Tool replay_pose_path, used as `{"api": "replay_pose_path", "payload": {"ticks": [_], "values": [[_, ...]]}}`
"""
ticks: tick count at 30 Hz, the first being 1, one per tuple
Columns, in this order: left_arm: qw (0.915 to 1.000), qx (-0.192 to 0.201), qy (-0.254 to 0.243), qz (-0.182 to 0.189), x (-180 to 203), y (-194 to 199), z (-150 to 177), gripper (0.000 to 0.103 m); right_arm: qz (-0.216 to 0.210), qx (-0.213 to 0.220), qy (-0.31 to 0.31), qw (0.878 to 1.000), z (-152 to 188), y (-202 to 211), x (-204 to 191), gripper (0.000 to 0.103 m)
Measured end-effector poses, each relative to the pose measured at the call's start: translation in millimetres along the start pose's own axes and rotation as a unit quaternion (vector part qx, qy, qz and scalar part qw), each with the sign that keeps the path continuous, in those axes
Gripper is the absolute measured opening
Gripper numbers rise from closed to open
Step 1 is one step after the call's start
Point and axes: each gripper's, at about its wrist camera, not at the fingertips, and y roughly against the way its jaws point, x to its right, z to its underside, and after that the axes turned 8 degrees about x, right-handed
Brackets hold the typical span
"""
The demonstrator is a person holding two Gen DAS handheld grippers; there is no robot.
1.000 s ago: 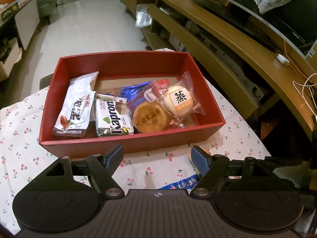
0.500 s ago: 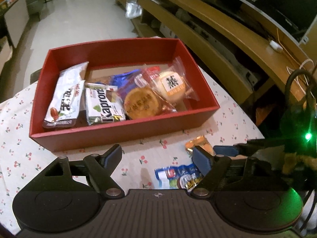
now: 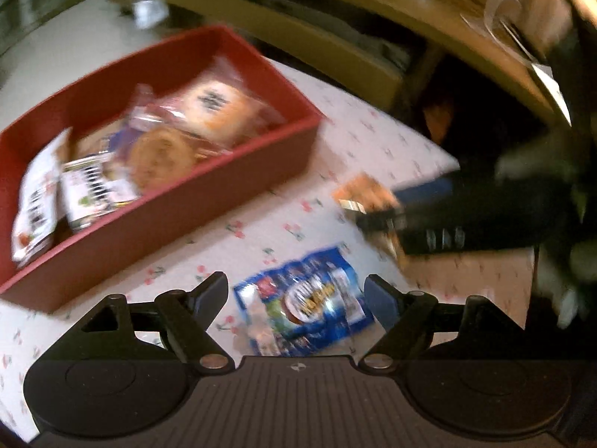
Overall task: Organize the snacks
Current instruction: 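Withdraw both grippers from the box toward the blue bag and gold pack, then grasp the blue candy bag with the left gripper while the right gripper grasps the gold foil pack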
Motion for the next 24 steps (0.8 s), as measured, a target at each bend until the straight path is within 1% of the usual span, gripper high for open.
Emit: {"api": "replay_pose_path", "payload": {"ticks": [3, 6, 10, 13, 15, 17, 19, 21, 23, 24], "values": [[0.9981, -0.022, -0.056, 0.014, 9, -7, 0, 0.085, -0.010, 0.003, -0.010, 1.000, -1, 6, 4, 0.054], [0.9916, -0.039, -0.120, 0.028, 17, -11, -2, 0.085, -0.023, 0.003, -0.010, 1.000, -3, 8, 3, 0.054], [0.9803, -0.062, -0.182, 0.044, 25, -19, -1, 0.086, -0.038, 0.003, -0.009, 0.999, -3, 10, 2, 0.054], [0.9723, -0.075, -0.212, 0.062, 30, -30, 0, 0.087, -0.044, 0.000, -0.009, 0.999, -1, 10, 2, 0.054], [0.9656, -0.088, -0.234, 0.071, 35, -39, 2, 0.088, -0.047, -0.003, -0.009, 0.999, -1, 9, 2, 0.054], [0.9577, -0.095, -0.262, 0.071, 39, -47, 4, 0.088, -0.050, -0.005, -0.008, 0.999, -1, 9, 1, 0.054], [0.9523, -0.094, -0.282, 0.069, 39, -53, 3, 0.090, -0.054, -0.007, -0.005, 0.998, 0, 8, -1, 0.054], [0.9521, -0.099, -0.280, 0.072, 36, -60, 3, 0.095, -0.054, -0.012, 0.000, 0.998, 1, 4, -3, 0.054], [0.9556, -0.101, -0.266, 0.077, 30, -67, 5, 0.103, -0.047, -0.019, 0.003, 0.999, 1, 0, -2, 0.054], [0.9573, -0.094, -0.262, 0.078, 30, -69, 7, 0.103, -0.042, -0.022, 0.003, 0.999, 1, -2, -1, 0.054]]}}
